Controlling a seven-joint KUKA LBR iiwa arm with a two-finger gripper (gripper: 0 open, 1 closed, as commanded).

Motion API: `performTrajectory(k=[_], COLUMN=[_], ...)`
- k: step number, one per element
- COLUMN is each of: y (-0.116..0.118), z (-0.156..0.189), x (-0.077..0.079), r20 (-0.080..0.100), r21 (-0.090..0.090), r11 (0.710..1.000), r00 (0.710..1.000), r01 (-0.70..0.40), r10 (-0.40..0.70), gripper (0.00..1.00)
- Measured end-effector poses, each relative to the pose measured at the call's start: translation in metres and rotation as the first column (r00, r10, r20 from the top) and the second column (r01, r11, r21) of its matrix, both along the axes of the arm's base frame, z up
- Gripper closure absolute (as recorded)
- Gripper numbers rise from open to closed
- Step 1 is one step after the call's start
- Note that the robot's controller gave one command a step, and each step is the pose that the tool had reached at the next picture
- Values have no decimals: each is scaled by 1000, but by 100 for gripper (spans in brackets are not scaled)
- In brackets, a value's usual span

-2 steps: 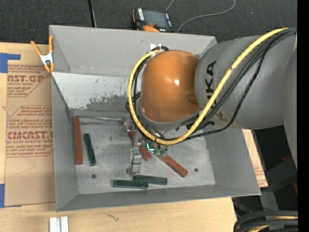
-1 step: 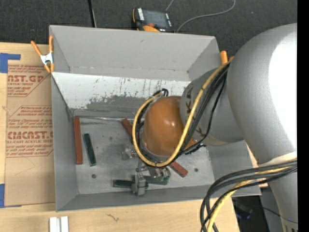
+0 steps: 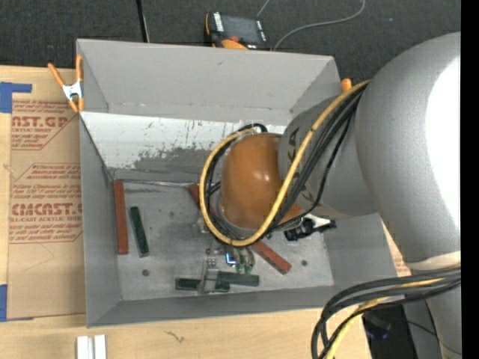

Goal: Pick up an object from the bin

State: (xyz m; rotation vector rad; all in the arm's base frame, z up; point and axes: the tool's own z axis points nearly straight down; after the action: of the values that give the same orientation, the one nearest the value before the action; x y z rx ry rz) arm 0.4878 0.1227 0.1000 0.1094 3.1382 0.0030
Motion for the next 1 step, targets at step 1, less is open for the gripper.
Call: performTrajectory(k=[1], y=[9], z=[-1], x=[-2], r20=[-2], r21=[-1], r11=[987], r00=[987], r01=[158], r10=[-158], gripper=[0])
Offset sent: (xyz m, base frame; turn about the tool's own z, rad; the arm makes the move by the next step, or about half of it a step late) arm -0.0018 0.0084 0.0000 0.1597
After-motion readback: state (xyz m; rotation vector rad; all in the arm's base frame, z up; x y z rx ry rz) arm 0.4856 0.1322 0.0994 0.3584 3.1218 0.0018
